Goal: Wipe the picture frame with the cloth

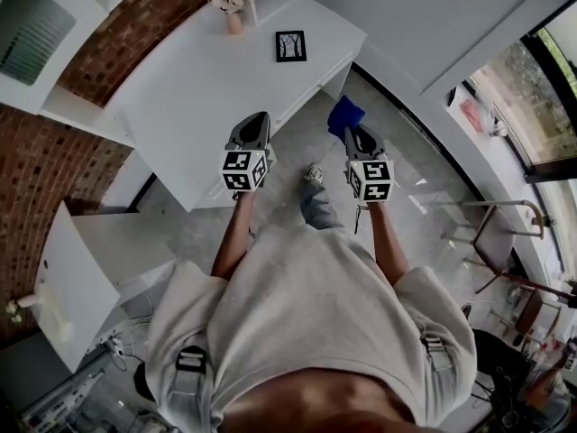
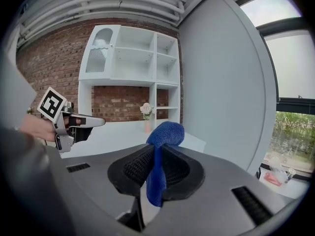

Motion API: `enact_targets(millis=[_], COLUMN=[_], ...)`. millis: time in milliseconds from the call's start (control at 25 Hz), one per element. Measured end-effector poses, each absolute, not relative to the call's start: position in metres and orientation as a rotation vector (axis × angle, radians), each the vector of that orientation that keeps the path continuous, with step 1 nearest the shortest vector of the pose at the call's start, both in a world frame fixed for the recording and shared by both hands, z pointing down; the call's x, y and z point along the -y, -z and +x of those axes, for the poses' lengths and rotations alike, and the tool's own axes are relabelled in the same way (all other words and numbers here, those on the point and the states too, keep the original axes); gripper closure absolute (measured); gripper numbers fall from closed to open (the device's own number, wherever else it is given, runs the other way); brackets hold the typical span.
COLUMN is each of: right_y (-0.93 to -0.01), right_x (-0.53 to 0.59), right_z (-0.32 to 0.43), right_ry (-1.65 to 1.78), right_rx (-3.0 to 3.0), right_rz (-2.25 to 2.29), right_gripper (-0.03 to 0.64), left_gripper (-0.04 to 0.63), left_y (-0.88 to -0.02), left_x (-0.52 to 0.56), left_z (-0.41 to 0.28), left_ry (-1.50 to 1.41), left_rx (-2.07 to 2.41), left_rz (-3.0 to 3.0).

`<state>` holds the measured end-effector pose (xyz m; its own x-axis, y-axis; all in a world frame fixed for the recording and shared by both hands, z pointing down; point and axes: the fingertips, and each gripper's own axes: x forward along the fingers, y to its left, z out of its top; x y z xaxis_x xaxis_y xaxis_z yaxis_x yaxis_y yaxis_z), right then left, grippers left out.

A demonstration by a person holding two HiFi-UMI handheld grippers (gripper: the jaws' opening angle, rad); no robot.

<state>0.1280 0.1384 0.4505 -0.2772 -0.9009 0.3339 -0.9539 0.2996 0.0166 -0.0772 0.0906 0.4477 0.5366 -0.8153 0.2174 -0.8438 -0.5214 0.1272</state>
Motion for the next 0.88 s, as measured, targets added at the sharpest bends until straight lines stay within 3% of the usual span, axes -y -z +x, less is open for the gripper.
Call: enact_targets(millis=[880], right_y=[-0.444], right_x=[0.082], right_z=[0.171], right_ry=[-0.294], right_rx=[2.351], right_rz=[1.58], right_gripper=[0.558], left_gripper=[0.578], left_y=[-0.441], left_x=[0.114], left_z=[-0.034], left_ry=[-0.224], left_rx=[1.486], left_rz=[2.479])
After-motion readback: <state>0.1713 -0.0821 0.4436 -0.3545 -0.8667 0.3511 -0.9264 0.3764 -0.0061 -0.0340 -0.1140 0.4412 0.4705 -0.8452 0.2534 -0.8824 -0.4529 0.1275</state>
